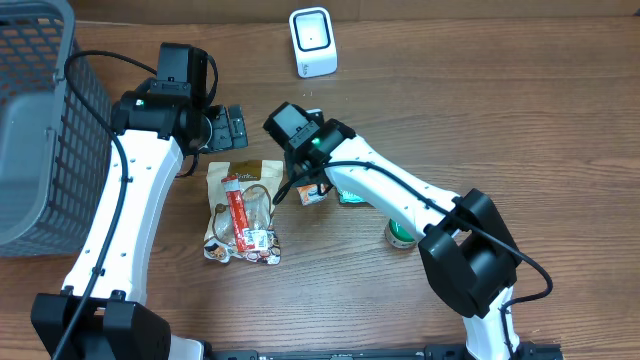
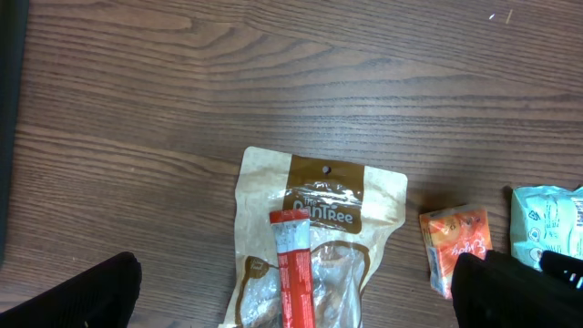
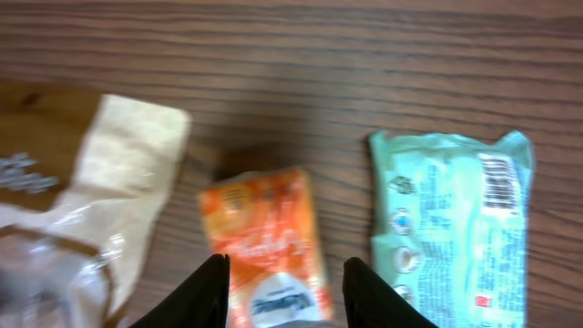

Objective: Scan the item barcode
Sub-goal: 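Grasp the orange packet again with the right gripper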

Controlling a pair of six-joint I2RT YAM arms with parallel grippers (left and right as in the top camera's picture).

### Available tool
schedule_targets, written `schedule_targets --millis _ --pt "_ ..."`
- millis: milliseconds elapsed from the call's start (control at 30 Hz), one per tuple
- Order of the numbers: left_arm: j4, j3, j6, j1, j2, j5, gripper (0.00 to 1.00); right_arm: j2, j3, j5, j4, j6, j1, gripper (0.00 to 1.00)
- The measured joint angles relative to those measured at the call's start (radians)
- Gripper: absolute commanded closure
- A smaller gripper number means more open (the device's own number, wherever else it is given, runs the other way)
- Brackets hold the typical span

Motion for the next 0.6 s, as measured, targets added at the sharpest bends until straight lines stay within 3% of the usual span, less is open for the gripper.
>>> schedule_targets --millis 200,600 --pt "-0.005 0.0 0.001 0.002 0.0 -0.011 0.0 0.0 0.002 0.008 0.009 -0.006 0.072 0.66" --pt "0.0 0.0 0.0 0.008 0.0 -0.011 0.0 0.0 -0.091 0.093 0.106 -0.008 0.129 0.65"
